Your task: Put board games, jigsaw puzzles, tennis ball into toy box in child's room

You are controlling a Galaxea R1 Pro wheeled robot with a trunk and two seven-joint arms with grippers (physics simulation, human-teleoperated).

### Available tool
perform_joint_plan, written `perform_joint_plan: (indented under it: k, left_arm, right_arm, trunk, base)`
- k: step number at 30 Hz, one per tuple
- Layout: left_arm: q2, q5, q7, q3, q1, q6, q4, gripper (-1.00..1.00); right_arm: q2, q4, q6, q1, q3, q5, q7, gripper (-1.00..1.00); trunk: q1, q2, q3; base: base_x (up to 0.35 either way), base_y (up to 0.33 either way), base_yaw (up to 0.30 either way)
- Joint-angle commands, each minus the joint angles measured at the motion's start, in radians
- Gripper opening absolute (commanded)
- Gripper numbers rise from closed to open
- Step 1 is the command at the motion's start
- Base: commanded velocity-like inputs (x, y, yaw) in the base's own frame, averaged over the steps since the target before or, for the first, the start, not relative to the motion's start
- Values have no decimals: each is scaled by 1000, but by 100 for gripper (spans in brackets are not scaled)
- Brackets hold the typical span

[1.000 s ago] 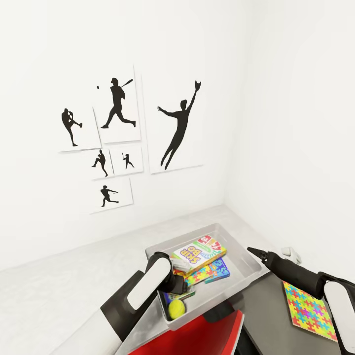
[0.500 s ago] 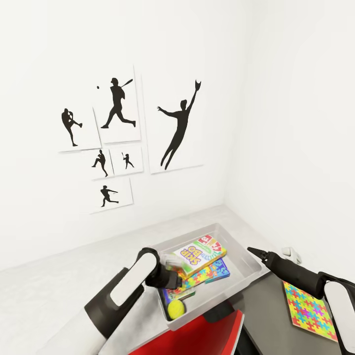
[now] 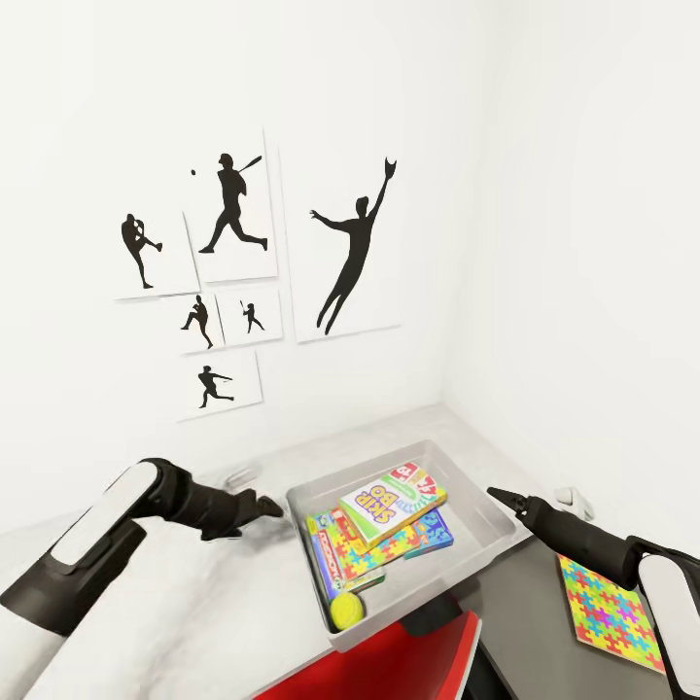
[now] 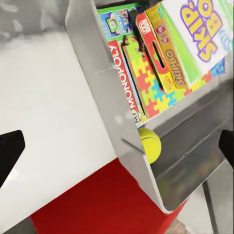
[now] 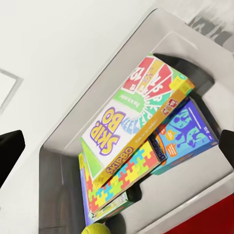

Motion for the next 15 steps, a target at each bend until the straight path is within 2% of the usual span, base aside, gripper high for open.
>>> perform_joint_plan:
  k: [1, 2, 3, 6, 10, 15]
  left_arm:
    - [21, 26, -37, 2, -1, 0, -1, 100]
    - [40, 35, -87, 5, -1, 0, 0, 100]
    - [70, 43, -171, 6, 0, 0, 0, 100]
    - [132, 45, -355, 8, 4, 0, 5, 100]
    - [169, 37, -563, 9, 19, 0, 36, 100]
    - [199, 35, -734, 12, 54, -2, 106, 100]
  right_arm:
    - [0, -1, 5, -1, -1, 10, 10, 100]
    - [0, 0, 5, -1, -1, 9, 10, 100]
    - [1, -1, 5, -1, -1, 10, 10, 100]
    - [1, 0, 5, -1, -1, 10, 10, 100]
    - [2, -1, 5, -1, -1, 10, 10, 100]
    - [2, -2, 5, -1, -1, 9, 12, 100]
  trunk:
    - [1, -2, -2]
    - [1, -2, -2]
    - [1, -2, -2]
    - [1, -2, -2]
    - [1, -2, -2]
    - [1, -2, -2]
  base:
    - [0, 0, 0]
    - [0, 0, 0]
    - [0, 0, 0]
    - [0, 0, 0]
    - [0, 0, 0]
    - [0, 0, 0]
